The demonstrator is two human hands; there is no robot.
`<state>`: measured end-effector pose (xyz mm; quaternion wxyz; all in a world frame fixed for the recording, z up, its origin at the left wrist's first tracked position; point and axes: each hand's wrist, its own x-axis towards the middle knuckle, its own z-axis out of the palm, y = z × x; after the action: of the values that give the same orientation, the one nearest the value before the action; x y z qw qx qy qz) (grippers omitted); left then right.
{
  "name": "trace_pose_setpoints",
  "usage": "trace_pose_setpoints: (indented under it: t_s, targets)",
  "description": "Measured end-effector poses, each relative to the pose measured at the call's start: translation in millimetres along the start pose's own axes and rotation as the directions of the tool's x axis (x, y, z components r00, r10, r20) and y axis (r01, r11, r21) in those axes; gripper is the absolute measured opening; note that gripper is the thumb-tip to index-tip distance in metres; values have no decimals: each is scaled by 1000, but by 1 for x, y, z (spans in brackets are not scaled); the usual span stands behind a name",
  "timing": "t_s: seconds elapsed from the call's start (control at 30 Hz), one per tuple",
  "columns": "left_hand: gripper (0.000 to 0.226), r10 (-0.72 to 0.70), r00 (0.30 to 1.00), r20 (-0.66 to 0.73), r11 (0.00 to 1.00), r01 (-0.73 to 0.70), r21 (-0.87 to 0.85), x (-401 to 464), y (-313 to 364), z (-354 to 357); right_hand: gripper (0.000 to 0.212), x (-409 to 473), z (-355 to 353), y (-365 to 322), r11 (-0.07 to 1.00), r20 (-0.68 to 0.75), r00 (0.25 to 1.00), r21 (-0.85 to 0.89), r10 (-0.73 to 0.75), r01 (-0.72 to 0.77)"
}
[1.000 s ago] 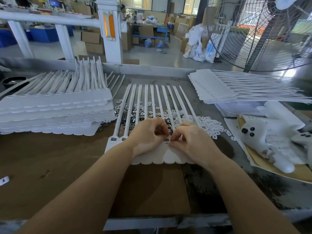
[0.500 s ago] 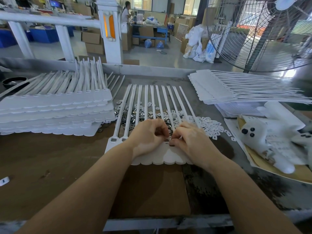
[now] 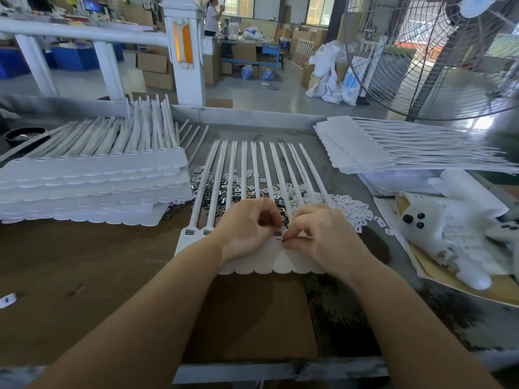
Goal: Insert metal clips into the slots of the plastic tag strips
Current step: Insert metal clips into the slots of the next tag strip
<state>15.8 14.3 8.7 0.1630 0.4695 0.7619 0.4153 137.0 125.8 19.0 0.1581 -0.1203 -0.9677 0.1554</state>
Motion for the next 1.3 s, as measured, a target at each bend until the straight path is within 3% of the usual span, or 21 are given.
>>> trace_pose_setpoints:
  t_s: [0.23, 0.7, 0.9, 1.03, 1.3]
  targets:
    - [25, 5, 1000, -10, 1000, -5, 10, -1, 1, 0, 12, -1, 0, -2, 996, 61, 998, -92, 8, -3]
    - [22, -3, 1000, -6, 999, 3, 35, 0, 1, 0, 5, -4, 0, -3, 1000, 96, 995, -21, -15, 17]
    - [21, -10, 1000, -4, 1000, 10, 21, -1, 2, 0, 15, -7, -2, -8, 996, 113, 992, 82, -48, 39]
    - [22, -6, 1000, -11, 1000, 6, 18, -1, 2, 0, 20, -9, -4, -11, 997, 150, 987, 54, -63, 55]
    - [21, -5, 1000, 8, 1000, 5, 13, -1, 2, -1, 14, -10, -5, -14, 992, 197, 977, 108, -82, 62]
